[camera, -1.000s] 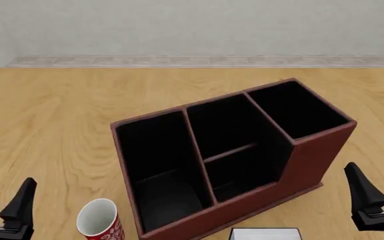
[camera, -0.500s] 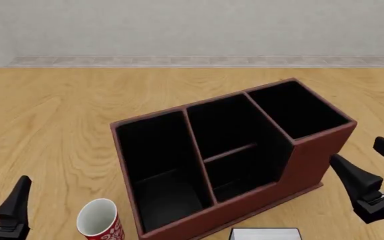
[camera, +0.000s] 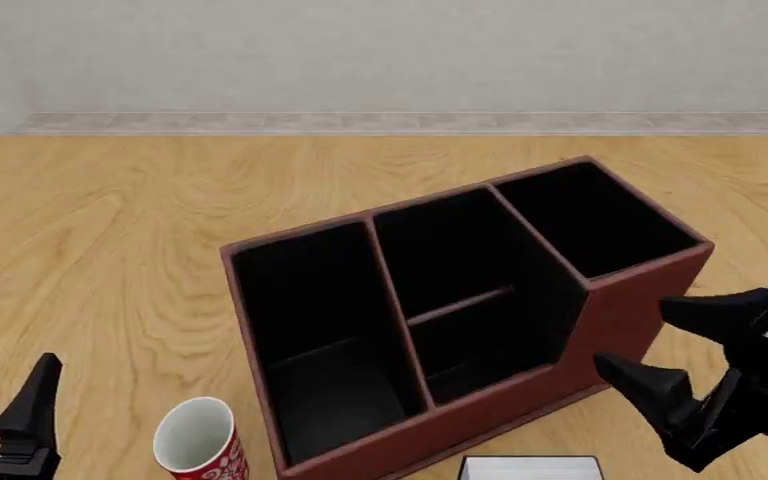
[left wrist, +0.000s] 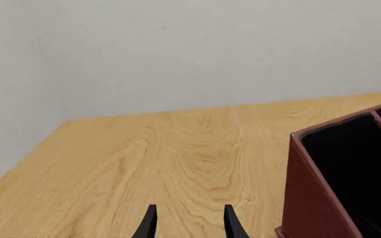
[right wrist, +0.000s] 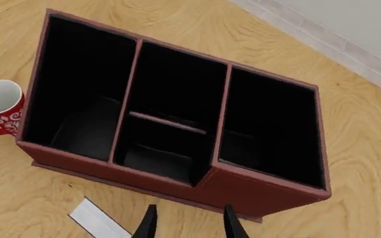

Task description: Pick up the book and place it in the right compartment of the caddy.

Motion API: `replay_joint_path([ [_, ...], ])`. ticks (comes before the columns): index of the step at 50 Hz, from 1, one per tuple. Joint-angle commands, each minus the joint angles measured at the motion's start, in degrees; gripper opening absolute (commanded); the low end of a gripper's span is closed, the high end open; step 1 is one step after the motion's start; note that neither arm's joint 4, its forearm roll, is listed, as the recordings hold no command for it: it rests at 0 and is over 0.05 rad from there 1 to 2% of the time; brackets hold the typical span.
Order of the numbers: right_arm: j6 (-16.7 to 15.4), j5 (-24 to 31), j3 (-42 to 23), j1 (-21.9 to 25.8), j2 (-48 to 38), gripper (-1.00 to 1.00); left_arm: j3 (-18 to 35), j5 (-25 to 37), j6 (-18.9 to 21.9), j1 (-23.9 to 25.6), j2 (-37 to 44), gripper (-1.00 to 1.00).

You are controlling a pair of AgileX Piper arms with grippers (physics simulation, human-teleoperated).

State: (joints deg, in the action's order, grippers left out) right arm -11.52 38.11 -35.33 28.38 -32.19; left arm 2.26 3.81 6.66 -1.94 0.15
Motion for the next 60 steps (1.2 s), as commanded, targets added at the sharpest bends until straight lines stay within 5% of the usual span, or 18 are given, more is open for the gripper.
replay_joint_path([
  [1,0.6,5.7,-1.1,6.2,-4.3,1.0,-1.0,-1.0,0.1,-0.4,-0.1,1.0],
  [21,-0.7,14.9,-6.3,9.6,-6.9,1.0,-2.1,-0.7,1.7,-0.8,-0.1,1.0],
  [29,1.5,15.8,-8.4,14.1,-10.0,1.0,-2.2,-0.5,2.3,-0.8,-0.1,1.0],
  [31,4.2,15.4,-7.5,17.9,-11.5,1.0,-2.2,-0.5,2.1,-0.8,-0.1,1.0],
  [60,11.8,12.1,-4.9,30.0,-21.6,1.0,-2.2,0.4,2.1,-1.4,-0.1,1.0],
])
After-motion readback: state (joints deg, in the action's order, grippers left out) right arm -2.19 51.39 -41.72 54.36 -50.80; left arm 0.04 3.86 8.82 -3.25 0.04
